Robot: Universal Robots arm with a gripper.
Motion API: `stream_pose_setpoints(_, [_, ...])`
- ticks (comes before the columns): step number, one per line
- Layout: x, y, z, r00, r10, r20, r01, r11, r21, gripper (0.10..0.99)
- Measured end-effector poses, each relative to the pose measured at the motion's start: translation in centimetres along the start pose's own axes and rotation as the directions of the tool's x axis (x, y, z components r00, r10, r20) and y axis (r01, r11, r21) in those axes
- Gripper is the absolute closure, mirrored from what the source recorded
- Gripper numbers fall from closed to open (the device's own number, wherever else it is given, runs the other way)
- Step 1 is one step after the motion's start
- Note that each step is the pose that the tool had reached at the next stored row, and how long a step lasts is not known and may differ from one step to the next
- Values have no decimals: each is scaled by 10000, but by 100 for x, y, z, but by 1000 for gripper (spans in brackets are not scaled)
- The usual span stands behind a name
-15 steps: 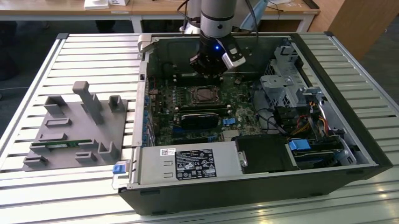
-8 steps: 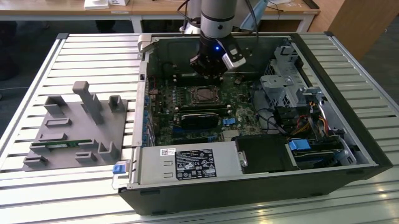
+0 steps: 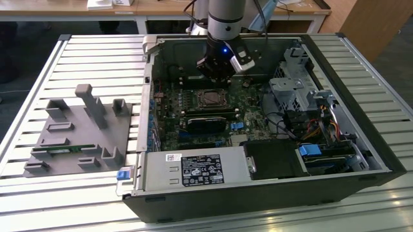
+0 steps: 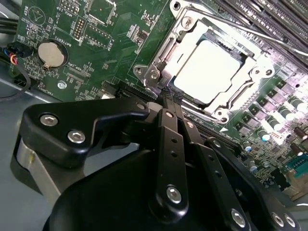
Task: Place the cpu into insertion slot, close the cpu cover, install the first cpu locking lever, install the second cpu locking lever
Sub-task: 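Install the second cpu locking lever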
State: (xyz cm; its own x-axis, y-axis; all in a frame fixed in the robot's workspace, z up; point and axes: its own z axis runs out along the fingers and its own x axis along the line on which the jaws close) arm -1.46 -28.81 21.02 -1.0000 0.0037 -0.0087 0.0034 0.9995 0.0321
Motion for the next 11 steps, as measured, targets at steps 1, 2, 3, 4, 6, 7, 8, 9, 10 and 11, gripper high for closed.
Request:
stream_pose_setpoints(1, [0, -2, 0, 10000, 0, 0, 0, 10000, 0, 980])
stream_pose_setpoints(2, [0, -4, 1, 10000, 0, 1, 0, 10000, -1, 980])
stream_pose_setpoints(3, [0, -6, 1, 10000, 1, 1, -1, 10000, -1, 980])
stream_pose_setpoints(4, [0, -8, 0, 10000, 0, 0, 0, 10000, 0, 980])
stream_pose_setpoints(6, [0, -15, -1, 10000, -1, -1, 1, 10000, 1, 980])
stream_pose_setpoints(7, [0, -19, -1, 10000, 0, -1, 0, 10000, 1, 980])
stream_pose_setpoints(8, [0, -25, 0, 10000, 0, 0, 0, 10000, -1, 980])
stream_pose_setpoints(9, [0, -31, -1, 10000, 0, 0, 0, 10000, 0, 980])
stream_pose_setpoints(10, [0, -38, -1, 10000, 0, -1, 0, 10000, 0, 980])
stream_pose_setpoints(11, [0, -45, -1, 10000, 0, 0, 0, 10000, 0, 980])
